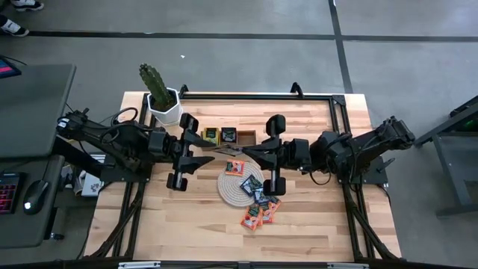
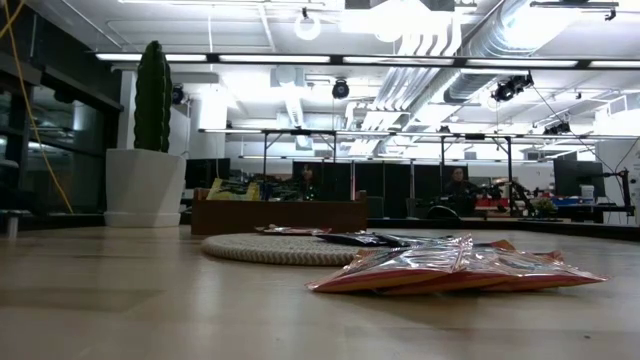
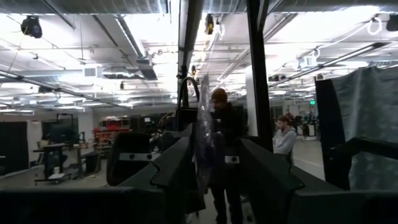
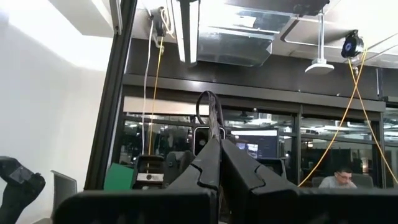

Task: Pick & Place Tea
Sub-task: Put the purple tea bag into the middle section of the wooden organizer

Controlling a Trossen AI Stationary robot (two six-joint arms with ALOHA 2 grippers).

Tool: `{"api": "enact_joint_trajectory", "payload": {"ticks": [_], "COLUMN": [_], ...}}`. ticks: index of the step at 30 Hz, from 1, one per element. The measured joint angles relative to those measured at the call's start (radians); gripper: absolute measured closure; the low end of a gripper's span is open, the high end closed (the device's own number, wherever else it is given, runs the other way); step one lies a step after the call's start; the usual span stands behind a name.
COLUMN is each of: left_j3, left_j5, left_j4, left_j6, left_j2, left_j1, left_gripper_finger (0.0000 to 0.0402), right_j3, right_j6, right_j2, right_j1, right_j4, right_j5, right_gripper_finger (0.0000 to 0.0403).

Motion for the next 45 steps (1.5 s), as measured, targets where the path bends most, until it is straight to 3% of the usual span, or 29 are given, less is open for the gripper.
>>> {"api": "enact_joint_trajectory", "payload": {"ticks": [18,32,45], "left_j3": [0.001,0.0,0.0], "left_j5": [-0.008,0.052,0.052], "left_j4": [0.033,0.118,0.104], "left_j6": [-0.027,-0.018,0.008], "left_j2": [0.049,0.08,0.072], "left_j1": [0.037,0.071,0.071], "left_gripper_finger": [0.0268,0.0389,0.04], "right_j3": [0.0,0.0,0.002], "right_j6": [0.048,0.058,0.101], "right_j2": [0.001,0.006,0.006], "right_j1": [-0.019,-0.024,-0.023], "right_j4": [-0.038,-0.064,-0.106], "right_j5": [-0.011,-0.007,0.002], "right_gripper_finger": [0.0403,0.0403,0.0403]}}
